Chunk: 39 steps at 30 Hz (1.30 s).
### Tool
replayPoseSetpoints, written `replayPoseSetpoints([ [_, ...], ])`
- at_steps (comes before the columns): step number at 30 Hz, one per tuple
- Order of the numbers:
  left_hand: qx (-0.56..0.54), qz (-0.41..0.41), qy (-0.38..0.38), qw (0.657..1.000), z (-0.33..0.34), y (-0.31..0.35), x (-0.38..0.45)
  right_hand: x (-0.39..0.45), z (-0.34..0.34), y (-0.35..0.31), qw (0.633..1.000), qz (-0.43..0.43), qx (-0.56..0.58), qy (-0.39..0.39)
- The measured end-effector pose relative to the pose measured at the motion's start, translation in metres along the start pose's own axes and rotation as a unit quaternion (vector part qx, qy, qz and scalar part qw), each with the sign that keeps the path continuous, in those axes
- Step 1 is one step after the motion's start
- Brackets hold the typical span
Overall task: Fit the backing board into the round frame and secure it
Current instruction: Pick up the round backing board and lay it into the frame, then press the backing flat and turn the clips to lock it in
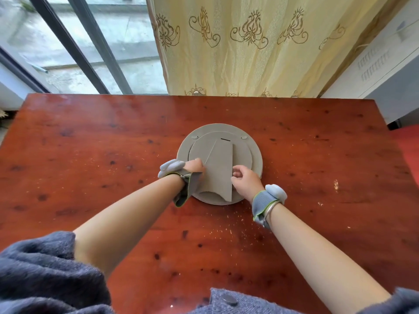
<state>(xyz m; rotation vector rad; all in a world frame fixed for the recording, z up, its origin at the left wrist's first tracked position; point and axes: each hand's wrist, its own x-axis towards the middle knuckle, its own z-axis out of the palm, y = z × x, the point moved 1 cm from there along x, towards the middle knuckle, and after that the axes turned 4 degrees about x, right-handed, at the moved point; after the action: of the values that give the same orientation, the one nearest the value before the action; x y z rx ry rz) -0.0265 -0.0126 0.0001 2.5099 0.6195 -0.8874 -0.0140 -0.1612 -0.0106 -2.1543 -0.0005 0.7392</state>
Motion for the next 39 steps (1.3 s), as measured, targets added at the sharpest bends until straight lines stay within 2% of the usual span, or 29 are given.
replayPoseSetpoints([
  [2, -0.019, 0.037, 0.009, 0.999, -0.006, -0.002, -0.003, 0.002, 0.002, -0.005, 0.989, 0.035, 0.140, -0.018],
  [4, -0.040, 0.074, -0.008, 0.996, -0.008, -0.003, -0.008, 0.003, 0.001, -0.009, 0.976, 0.053, 0.212, -0.011],
  [7, -0.030, 0.099, -0.015, 0.995, -0.006, -0.004, -0.012, 0.007, -0.005, -0.012, 0.994, 0.020, 0.111, 0.014],
  [11, -0.023, 0.102, -0.003, 0.995, -0.005, -0.006, -0.009, 0.009, -0.009, -0.016, 0.999, -0.016, 0.032, -0.018],
  [18, -0.027, 0.093, 0.031, 0.995, 0.004, -0.003, -0.002, 0.020, -0.010, -0.018, 0.999, -0.029, -0.002, -0.037],
  [26, -0.072, 0.118, 0.072, 0.988, 0.018, -0.011, 0.003, 0.019, 0.001, -0.008, 0.999, -0.024, -0.028, -0.020],
  [31, -0.068, 0.146, 0.064, 0.985, 0.028, -0.017, 0.010, 0.021, 0.008, -0.005, 0.992, 0.010, -0.124, -0.010],
  [39, -0.019, 0.203, 0.070, 0.977, 0.027, -0.026, 0.007, 0.014, 0.009, -0.010, 0.965, -0.022, -0.259, 0.014],
])
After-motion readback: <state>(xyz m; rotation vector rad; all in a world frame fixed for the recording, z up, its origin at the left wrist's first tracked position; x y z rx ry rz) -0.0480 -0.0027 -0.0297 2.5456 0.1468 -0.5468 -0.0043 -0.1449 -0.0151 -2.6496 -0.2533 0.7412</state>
